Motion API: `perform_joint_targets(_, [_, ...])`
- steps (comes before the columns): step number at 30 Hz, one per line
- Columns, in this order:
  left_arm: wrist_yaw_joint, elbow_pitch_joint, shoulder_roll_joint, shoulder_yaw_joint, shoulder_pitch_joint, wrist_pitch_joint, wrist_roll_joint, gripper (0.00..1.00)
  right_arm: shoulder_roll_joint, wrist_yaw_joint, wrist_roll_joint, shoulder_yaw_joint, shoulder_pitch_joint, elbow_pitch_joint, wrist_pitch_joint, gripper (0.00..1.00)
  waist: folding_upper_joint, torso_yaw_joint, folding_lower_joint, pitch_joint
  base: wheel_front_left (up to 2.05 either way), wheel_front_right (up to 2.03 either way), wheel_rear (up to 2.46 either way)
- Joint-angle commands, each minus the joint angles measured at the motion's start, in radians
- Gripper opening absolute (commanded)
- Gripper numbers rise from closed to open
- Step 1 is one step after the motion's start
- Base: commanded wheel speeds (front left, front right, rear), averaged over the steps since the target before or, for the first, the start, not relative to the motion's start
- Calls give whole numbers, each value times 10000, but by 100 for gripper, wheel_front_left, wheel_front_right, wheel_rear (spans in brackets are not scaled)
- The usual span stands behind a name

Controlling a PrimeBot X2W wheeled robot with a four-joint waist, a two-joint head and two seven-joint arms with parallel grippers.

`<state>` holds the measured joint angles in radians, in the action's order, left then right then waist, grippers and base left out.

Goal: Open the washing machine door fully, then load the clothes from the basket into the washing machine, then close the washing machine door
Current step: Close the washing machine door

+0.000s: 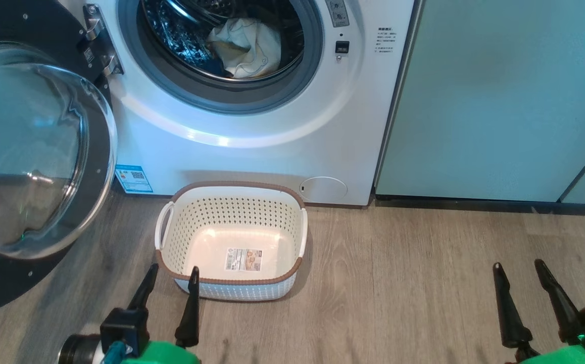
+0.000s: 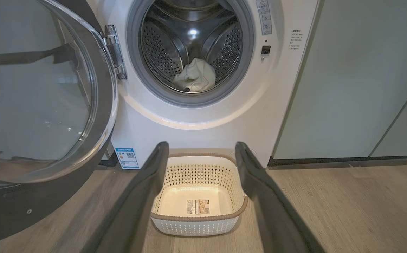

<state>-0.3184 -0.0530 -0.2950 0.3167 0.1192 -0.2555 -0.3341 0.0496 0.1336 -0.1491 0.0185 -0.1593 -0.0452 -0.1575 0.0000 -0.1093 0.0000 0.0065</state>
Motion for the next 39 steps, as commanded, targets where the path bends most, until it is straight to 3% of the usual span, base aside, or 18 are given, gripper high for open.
perform_joint_targets(1, [41, -286, -37, -476, -423, -63, 90, 100, 70, -29, 60, 144, 241, -359, -5, 100, 0, 9, 0, 5, 0, 0, 0])
perform_joint_targets(10, [79, -233, -33, -410, -551, -60, 94, 100, 61, -29, 72, -62, 51, -430, 14, 100, 0, 692, 0, 18, 0, 0, 0])
perform_joint_targets(28, [108, -269, -3, -418, -403, -62, 104, 100, 53, -29, 24, 86, -173, -472, 101, 100, 0, 4144, 0, -149, 0, 0, 0])
perform_joint_targets(39, [97, -346, 52, -423, -335, -62, 102, 100, 36, -29, 3, 254, -119, -402, 120, 100, 0, 4502, 0, -175, 0, 0, 0])
